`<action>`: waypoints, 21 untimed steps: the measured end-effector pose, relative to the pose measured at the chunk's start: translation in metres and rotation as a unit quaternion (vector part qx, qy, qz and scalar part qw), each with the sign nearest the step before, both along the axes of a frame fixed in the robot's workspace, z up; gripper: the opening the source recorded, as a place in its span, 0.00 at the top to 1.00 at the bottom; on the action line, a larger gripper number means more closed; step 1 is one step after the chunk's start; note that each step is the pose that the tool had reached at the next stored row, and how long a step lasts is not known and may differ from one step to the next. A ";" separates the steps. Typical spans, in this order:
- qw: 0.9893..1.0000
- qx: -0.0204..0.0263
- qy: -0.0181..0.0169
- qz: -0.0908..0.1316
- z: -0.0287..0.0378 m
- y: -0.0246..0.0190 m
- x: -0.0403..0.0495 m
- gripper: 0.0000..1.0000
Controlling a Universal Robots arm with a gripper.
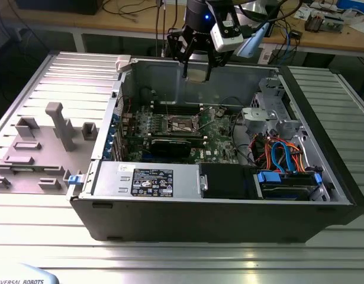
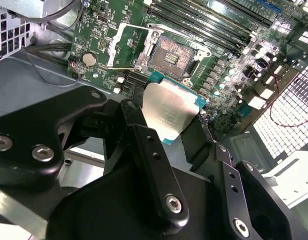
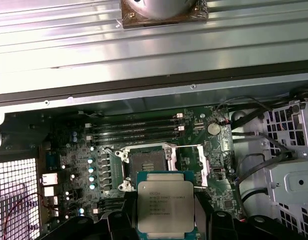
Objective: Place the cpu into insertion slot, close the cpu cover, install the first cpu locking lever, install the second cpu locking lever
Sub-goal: 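Place the cpu into insertion slot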
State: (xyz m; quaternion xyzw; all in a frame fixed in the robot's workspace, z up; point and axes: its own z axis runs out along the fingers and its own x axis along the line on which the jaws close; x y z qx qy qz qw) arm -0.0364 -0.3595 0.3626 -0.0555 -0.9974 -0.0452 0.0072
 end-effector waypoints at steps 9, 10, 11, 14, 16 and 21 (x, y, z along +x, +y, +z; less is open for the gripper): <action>1.000 0.000 0.000 -0.023 -0.0002 0.0000 0.0000 0.46; 1.000 0.000 0.000 -0.030 -0.0002 0.0000 0.0000 0.46; 0.999 0.000 0.000 -0.039 -0.0003 0.0000 0.0000 0.46; 0.998 0.000 0.000 -0.067 -0.0006 0.0000 0.0000 0.46; 0.997 0.000 0.000 -0.074 -0.0007 0.0000 0.0000 0.46; 0.997 0.000 0.000 -0.074 -0.0007 0.0000 0.0000 0.46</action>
